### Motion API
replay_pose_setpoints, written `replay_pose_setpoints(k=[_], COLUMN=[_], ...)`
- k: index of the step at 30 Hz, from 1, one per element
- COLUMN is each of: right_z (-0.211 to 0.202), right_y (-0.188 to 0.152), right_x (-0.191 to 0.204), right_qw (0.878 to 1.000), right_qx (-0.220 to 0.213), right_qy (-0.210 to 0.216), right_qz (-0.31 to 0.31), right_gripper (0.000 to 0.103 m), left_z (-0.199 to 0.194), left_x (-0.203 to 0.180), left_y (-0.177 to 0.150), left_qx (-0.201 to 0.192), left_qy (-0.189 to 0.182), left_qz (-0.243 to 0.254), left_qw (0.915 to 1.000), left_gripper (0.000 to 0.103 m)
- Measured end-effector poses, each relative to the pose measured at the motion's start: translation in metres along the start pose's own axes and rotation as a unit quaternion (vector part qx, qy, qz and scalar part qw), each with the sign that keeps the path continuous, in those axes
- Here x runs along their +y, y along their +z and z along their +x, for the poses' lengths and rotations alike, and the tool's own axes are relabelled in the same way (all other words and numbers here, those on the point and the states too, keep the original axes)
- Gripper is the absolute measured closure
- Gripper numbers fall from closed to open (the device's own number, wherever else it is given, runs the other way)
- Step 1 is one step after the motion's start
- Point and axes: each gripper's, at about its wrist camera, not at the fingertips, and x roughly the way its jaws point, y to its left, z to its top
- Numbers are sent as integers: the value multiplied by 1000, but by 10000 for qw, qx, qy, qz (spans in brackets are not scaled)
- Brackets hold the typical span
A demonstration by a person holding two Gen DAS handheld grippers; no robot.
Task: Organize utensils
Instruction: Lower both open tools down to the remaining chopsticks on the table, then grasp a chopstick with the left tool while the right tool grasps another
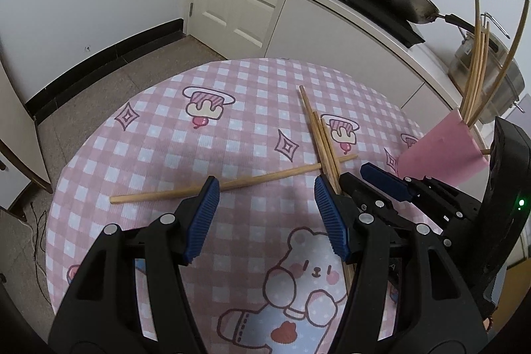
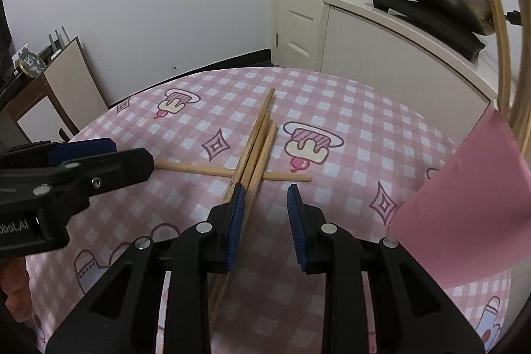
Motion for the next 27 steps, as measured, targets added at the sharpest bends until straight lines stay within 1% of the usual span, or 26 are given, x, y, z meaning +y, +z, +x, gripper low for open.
replay_pose_setpoints(k=[4, 8, 11, 12, 13, 15, 16, 21, 23, 27], right_z=[4, 12, 11, 11, 11, 11, 10, 11, 11, 12], right_y=[4, 1, 1, 0, 0, 0, 0, 0, 1, 2], right_x=[-4, -8, -9, -9, -10, -12, -13, -18, -21, -22], right_qw=[9999, 9997, 9997, 9997, 9997, 9996, 9995, 9994, 9993, 9992], right_qx=[57, 215, 187, 172, 168, 156, 145, 122, 112, 108], right_qy=[3, 42, 76, 100, 120, 171, 187, 176, 180, 207], right_qz=[99, 117, 130, 149, 160, 187, 197, 271, 314, 322], right_gripper=[78, 78, 79, 81, 86, 88, 91, 92, 92, 92], left_z=[2, 6, 11, 13, 16, 22, 26, 43, 51, 64], left_x=[0, -3, -9, -11, -14, -17, -20, -28, -30, -32], left_y=[2, 6, 12, 13, 17, 22, 26, 40, 41, 41], left_qx=[26, 80, 99, 112, 137, 212, 242, 337, 414, 519], left_qy=[-13, -87, -93, -122, -175, -200, -221, -146, -88, -22], left_qz=[1, -20, 10, 16, 12, -24, -20, -15, 0, 14], left_qw=[10000, 9999, 9999, 9999, 9998, 9996, 9995, 9993, 9991, 9986], left_gripper=[44, 44, 44, 44, 44, 44, 44, 44, 50, 53])
